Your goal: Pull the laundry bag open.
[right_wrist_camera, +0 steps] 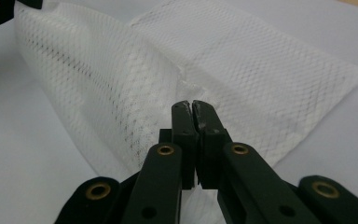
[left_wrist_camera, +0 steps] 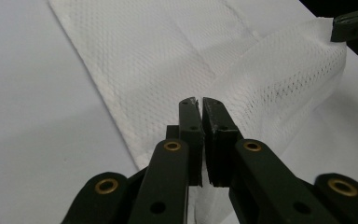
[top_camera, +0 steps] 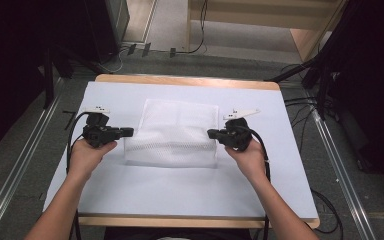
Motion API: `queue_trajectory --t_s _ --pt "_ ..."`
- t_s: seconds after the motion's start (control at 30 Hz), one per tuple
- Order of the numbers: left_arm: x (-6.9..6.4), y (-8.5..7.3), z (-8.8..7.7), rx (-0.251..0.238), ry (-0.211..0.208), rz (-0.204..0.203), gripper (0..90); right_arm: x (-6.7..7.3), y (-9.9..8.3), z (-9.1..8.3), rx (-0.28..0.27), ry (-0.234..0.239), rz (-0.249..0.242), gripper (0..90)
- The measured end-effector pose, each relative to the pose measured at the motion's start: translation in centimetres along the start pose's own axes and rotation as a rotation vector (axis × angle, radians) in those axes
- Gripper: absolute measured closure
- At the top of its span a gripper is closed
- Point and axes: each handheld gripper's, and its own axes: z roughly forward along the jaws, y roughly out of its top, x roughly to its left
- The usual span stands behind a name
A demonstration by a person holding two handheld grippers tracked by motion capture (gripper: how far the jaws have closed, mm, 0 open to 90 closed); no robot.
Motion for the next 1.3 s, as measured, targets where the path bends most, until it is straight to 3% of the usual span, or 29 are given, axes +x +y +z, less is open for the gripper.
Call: queue_trajectory --t_s 0.2,0.33,0.53,0.6,0.7,0.83,1.07,1.3 --pt "-1.2 -1.2 -0.7 0.012 -0.019 0.024 86.6 1.4 -1.3 -1.2 -0.006 0.024 -0.008 89.4" --pt "-1.4 -2.0 -0.8 0.038 -0.025 0.025 86.1 2.3 -2.3 -1.6 -0.003 0.044 -0.009 89.2" --pt "-1.6 -2.9 -1.6 0.028 -0.04 0.012 84.4 3.3 -3.2 -2.2 0.002 0.065 -0.009 88.4" --pt "-1.9 -3.2 -1.8 0.04 -0.033 0.028 83.6 3.7 -3.5 -2.3 0.008 0.066 -0.017 87.6" --pt "-2.1 -3.3 -2.0 0.045 -0.03 0.045 79.1 4.2 -3.7 -2.5 0.013 0.071 -0.035 83.8" --pt "-2.3 -3.4 -2.5 0.027 -0.06 0.049 70.5 4.8 -3.8 -3.3 -0.008 0.084 -0.05 77.6" --pt "-1.7 -3.1 -3.4 -0.017 -0.057 0.022 59.6 4.6 -3.7 -4.7 -0.056 0.071 -0.045 70.4" --pt "-1.0 -2.9 -2.4 0.022 -0.004 0.001 58.4 3.8 -3.8 -3.8 -0.025 0.041 -0.05 69.5"
